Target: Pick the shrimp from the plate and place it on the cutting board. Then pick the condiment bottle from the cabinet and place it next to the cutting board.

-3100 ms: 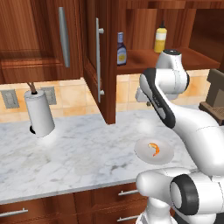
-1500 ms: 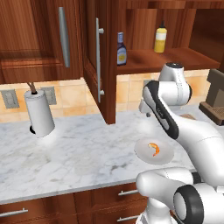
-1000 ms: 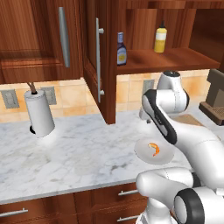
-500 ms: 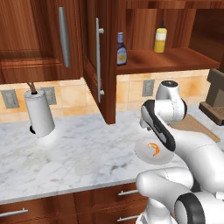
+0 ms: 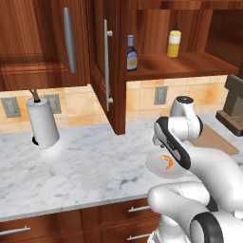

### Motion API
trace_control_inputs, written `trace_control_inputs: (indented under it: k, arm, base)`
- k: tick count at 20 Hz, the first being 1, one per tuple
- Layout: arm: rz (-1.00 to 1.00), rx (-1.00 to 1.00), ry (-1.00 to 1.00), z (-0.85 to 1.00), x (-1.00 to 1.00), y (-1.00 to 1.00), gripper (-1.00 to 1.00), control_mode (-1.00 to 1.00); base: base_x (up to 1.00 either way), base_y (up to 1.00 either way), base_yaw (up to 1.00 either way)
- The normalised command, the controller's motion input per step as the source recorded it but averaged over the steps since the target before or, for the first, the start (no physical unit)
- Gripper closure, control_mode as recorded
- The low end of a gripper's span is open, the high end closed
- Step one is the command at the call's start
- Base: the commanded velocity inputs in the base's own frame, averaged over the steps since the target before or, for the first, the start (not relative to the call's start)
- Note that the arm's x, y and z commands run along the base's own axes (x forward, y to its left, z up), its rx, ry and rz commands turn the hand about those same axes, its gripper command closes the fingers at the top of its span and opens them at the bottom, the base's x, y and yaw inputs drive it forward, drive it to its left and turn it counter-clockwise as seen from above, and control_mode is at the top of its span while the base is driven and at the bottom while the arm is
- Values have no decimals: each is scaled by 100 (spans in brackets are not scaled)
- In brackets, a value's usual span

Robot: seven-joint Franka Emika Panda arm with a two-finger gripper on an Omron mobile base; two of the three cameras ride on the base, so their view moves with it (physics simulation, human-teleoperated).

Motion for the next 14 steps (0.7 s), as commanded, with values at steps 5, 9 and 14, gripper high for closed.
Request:
trace_control_inputs:
  k: [5, 9, 14]
  arm:
    - [3, 0, -2, -17, 7, -6, -100, -100]
    - [3, 0, -2, -18, 9, -8, -100, -100]
    - [4, 0, 0, -26, 8, -7, -100, -100]
  base:
    - [0, 0, 0]
    - [0, 0, 0]
    - [0, 0, 0]
